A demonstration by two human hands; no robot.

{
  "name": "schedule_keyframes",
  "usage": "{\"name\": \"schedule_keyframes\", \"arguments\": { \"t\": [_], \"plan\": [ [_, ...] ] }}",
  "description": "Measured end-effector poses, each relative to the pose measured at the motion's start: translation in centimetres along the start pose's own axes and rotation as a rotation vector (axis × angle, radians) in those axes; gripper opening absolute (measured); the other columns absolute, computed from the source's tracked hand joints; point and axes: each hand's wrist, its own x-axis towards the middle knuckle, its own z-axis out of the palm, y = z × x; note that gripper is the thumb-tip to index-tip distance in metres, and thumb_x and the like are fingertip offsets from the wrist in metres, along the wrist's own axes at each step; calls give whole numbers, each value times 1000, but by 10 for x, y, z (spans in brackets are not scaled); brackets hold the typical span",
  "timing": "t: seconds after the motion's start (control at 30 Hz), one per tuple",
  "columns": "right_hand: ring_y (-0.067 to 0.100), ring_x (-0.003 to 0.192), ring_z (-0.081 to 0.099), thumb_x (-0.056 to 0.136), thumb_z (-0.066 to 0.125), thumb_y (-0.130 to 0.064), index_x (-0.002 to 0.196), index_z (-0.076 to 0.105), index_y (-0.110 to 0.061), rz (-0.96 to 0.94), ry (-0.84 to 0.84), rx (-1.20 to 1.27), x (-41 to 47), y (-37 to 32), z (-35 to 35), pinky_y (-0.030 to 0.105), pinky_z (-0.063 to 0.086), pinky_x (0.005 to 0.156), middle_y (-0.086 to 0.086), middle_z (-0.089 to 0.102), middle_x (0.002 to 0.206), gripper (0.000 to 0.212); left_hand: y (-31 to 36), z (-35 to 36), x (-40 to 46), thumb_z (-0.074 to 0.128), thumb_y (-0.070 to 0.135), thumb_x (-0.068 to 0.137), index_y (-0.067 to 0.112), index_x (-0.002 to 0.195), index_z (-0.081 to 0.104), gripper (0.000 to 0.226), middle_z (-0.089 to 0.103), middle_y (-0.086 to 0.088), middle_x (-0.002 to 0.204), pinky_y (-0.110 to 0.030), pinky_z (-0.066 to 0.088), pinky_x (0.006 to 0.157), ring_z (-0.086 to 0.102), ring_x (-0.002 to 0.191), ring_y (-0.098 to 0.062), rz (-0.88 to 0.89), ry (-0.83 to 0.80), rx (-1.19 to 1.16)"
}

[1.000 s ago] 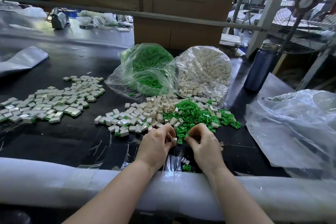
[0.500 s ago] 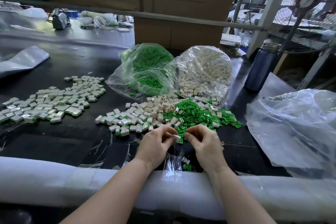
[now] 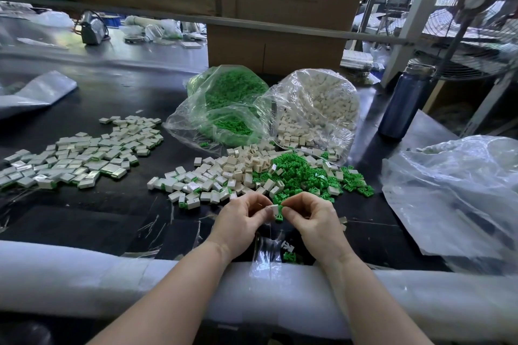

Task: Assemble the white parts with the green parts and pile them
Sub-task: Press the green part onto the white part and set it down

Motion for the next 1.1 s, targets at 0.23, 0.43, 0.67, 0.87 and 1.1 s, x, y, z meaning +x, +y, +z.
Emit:
{"name": "schedule_keyframes", "arguments": {
  "t": [0.23,0.43,0.67,0.87,1.1],
  "plan": [
    [-2,63,59,83,65,-1,75,68,-15,-12,-15,-4,-1,-1,1,11,47,64,-5,66,69,16,1,0,0,64,15,86,16,86,66,2,70,1,75,-32,53,82,65,72,-11,-2,-3,-22],
    [8,66,58,85,63,2,86,66,-13,22,-20,42,-2,-1,2,24,51,66,4,64,74,15,4,0,-3,63,15,87,27,84,67,13,70,3,78,-26,52,83,65,75,-5,22,-18,-10],
    [12,69,59,78,67,7,75,62,-14,24,-41,27,-1,-1,1,22,52,67,4,64,73,22,2,1,-3,63,15,87,18,92,72,11,71,3,82,-32,51,88,67,83,-12,1,-16,95],
    [11,67,58,75,69,8,68,60,-16,19,-64,22,-2,-1,0,23,51,67,1,63,69,26,3,2,-4,63,11,87,12,98,72,15,68,5,85,-21,49,86,64,85,-9,52,-31,135],
    [10,64,59,74,71,7,68,61,-15,25,-79,46,-3,-2,-1,22,52,64,0,63,67,25,4,2,-4,63,10,86,11,96,73,13,66,6,81,-17,48,83,62,82,-10,85,-52,160]
  ]
}}
